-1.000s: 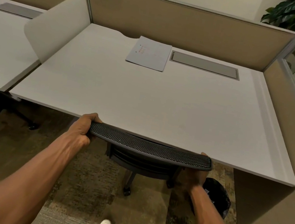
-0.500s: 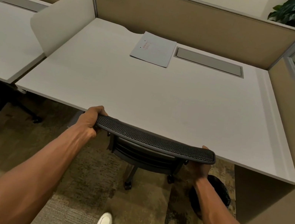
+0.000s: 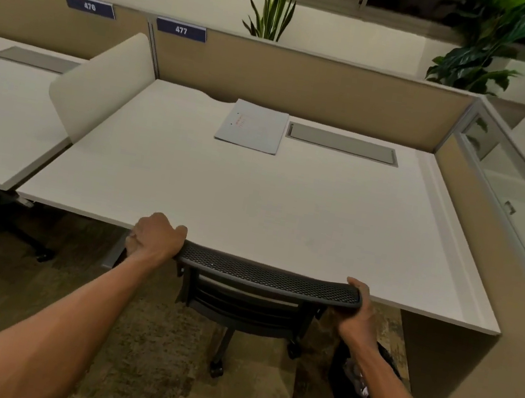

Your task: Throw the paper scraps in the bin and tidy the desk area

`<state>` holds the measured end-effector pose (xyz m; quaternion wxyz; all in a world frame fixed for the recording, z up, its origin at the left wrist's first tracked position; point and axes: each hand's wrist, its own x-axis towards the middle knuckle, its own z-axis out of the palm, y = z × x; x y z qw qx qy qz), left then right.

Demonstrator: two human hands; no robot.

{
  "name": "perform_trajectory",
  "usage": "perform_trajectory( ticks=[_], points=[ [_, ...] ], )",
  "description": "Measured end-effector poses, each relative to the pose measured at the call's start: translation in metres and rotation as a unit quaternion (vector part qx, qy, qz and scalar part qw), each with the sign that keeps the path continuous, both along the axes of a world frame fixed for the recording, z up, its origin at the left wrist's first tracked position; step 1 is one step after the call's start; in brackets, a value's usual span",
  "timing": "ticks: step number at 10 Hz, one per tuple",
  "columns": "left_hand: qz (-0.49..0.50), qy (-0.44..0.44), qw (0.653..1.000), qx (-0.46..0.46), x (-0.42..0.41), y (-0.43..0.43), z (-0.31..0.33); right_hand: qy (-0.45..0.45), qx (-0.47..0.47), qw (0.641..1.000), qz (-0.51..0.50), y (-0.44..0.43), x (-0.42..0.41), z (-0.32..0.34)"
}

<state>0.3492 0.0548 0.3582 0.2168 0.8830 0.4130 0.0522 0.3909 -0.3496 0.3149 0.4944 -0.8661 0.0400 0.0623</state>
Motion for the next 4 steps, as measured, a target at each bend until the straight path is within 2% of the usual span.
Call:
perform_trajectory(
  ticks=[1,2,4],
  points=[
    [-0.135,0.046,0.986,0.088,0.002,-0.01,0.011,0.024,-0.063,0.997,0.03,-0.013,0.006,0.018],
    [-0.215,0.054,0.969,0.108,0.005,-0.02,0.029,0.017,-0.123,0.987,0.098,-0.022,0.012,0.039],
    [-0.288,0.036,0.947,0.141,0.021,-0.03,0.063,-0.018,-0.214,0.961,0.172,-0.033,0.036,0.092]
  ],
)
